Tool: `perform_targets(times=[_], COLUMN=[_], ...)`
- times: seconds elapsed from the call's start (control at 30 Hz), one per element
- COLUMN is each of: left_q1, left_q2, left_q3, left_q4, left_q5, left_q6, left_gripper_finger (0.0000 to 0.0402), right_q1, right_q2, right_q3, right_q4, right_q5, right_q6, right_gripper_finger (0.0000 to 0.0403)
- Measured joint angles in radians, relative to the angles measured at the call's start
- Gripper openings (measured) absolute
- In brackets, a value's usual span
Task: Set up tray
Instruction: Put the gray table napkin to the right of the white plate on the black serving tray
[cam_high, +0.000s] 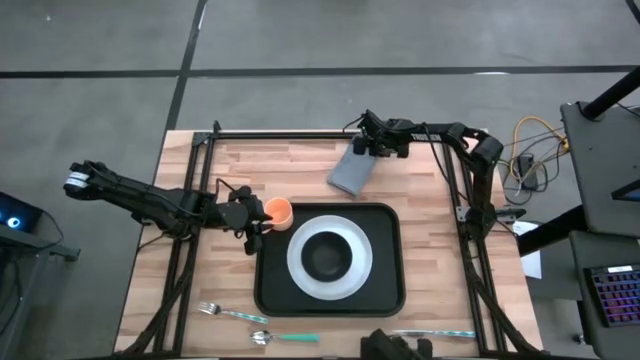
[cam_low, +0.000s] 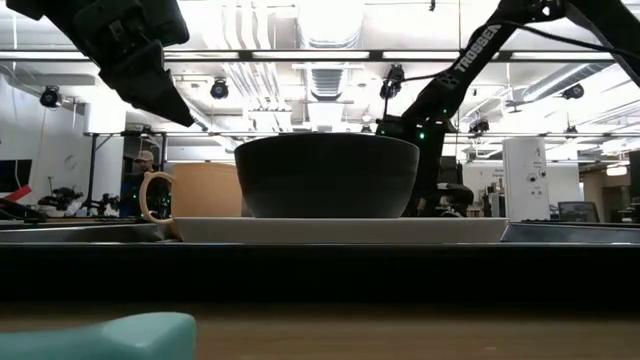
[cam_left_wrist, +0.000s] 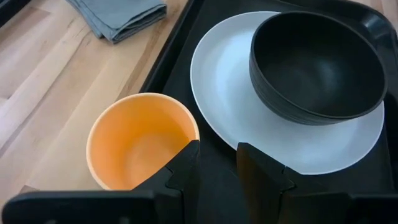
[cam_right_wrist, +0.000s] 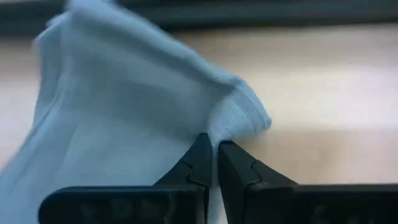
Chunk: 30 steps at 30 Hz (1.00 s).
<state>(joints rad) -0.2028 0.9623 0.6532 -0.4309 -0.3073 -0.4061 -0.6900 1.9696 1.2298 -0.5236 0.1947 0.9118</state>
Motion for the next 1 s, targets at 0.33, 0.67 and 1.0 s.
perform_targets(times=[0.33,0.67,1.0], left_q1=[0.0,0.0,0.0], left_q2=[0.0,0.0,0.0], left_q3=[-0.001,-0.001,-0.001], left_q4=[-0.004,-0.003,-0.003], left_q5=[-0.001,-0.003,-0.003], left_q6=[0.003,0.003,0.0], left_gripper_finger=[0.0087,0.0087,0.0087], right_q1=[0.131,0.258,0.455], right_q2=[-0.245,-0.511,-0.774], right_q3=[-0.018,-0.058,-0.145], right_q4=[-0.094,-0.225,-0.258], right_q5=[0.137,0.195,0.161], right_q6=[-0.129,-0.144,-0.151], right_gripper_finger=[0.0008,0.0008,0.0008])
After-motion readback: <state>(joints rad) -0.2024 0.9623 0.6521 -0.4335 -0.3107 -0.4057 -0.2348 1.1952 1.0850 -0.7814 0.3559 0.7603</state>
